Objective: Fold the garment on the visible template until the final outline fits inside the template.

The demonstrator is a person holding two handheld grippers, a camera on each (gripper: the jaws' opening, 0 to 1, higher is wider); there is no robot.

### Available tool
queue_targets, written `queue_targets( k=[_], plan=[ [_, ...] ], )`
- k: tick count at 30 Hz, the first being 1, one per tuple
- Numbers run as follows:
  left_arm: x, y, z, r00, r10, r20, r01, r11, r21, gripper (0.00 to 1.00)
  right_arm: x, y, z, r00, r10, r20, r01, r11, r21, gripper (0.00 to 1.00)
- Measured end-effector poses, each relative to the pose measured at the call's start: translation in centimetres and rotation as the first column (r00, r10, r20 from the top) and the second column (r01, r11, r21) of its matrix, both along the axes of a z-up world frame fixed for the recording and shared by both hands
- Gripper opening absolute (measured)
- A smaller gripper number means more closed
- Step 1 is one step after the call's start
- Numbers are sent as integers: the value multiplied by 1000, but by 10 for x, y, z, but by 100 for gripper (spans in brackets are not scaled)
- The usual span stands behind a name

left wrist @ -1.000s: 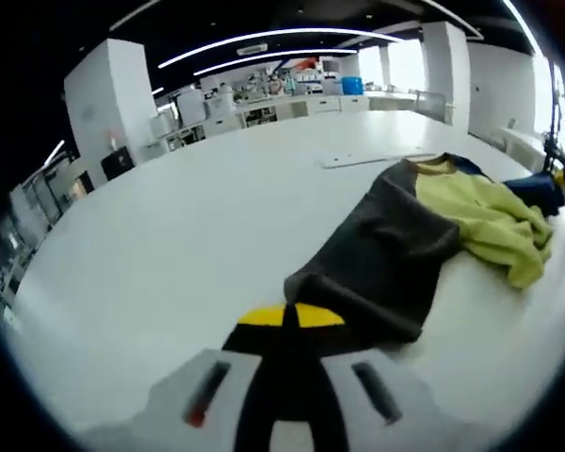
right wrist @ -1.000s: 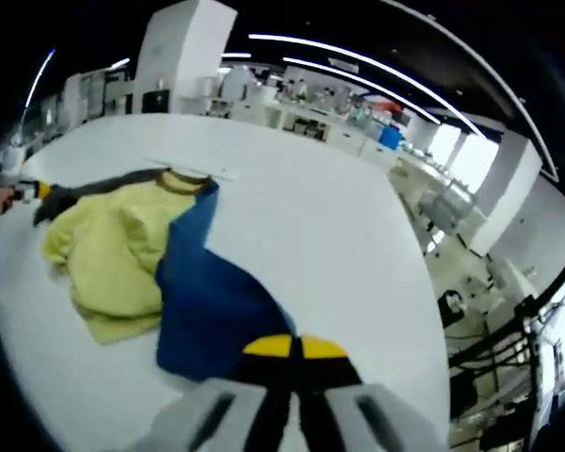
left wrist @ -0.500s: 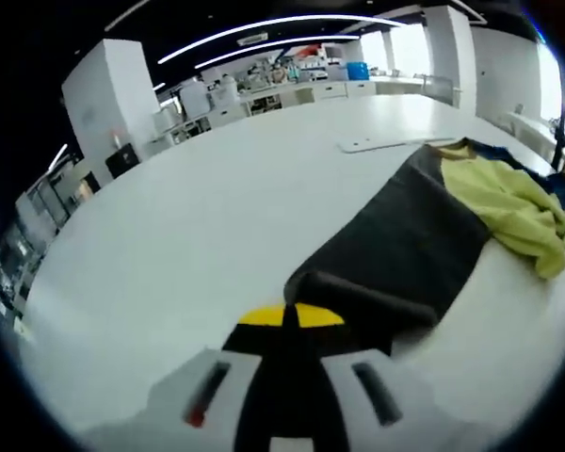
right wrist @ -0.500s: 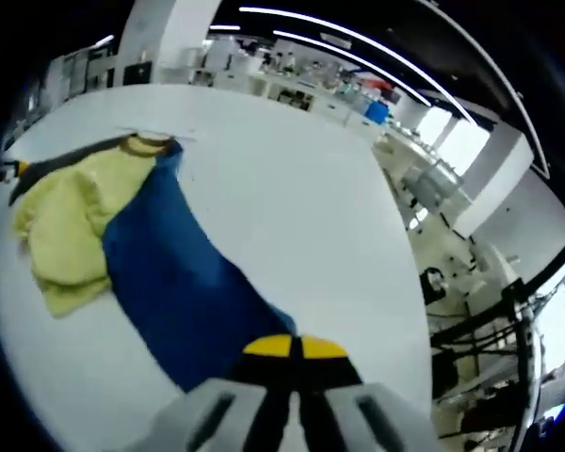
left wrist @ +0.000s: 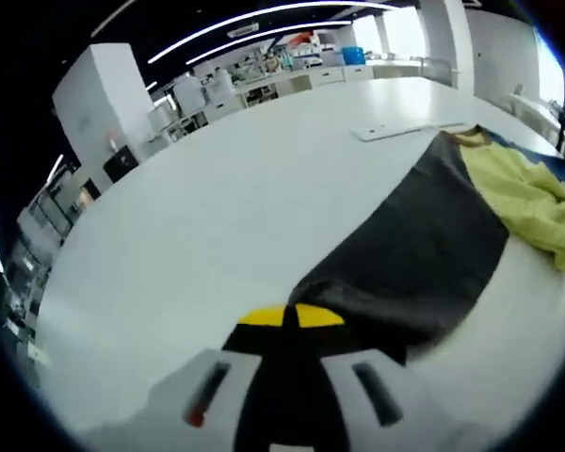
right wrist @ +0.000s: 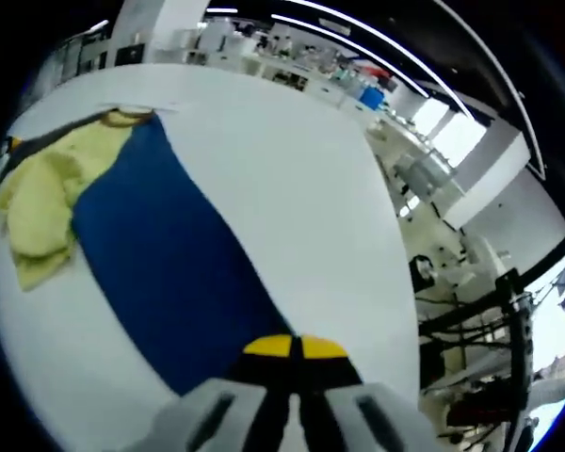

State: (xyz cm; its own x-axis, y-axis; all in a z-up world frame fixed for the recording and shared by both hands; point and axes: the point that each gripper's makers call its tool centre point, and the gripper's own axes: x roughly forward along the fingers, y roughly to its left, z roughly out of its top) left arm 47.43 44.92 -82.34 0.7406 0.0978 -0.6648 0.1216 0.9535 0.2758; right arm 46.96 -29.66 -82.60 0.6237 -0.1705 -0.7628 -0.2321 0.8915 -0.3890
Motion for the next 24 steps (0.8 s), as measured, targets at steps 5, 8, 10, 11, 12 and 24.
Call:
queue_targets(
  k=[5, 8, 10, 11, 12, 24],
  plan=[
    [3, 9, 1, 1000, 17, 0, -17, 1000, 2, 0, 4, -5, -1, 1000, 14, -9, -14, 999, -33, 0],
    [0, 6, -3, 1000, 28, -13, -28, 999, -17, 0, 6, -7, -1, 1000, 6, -10, -7, 999, -33, 0],
    [0, 8, -5, 1000, 10, -22, -10, 1000, -3, 0, 7, -9, -2, 1000, 5, -11, -5, 999, -33, 0],
    [0, 9, -6, 1000, 19, -23, -20, 1000, -16, 0, 7, -10, -2, 1000, 5, -12, -6, 999, -34, 0],
    [0, 10, -6, 999, 24, -21, -24, 999, -26, 0, 7, -10, -2, 1000, 5, -14, -5, 999, -33, 0],
    [0, 4, 0, 997, 64, 34, -60, 991, -116, 25, 14, -4, 8, 997, -10, 70, 8, 999, 38, 4]
  ],
)
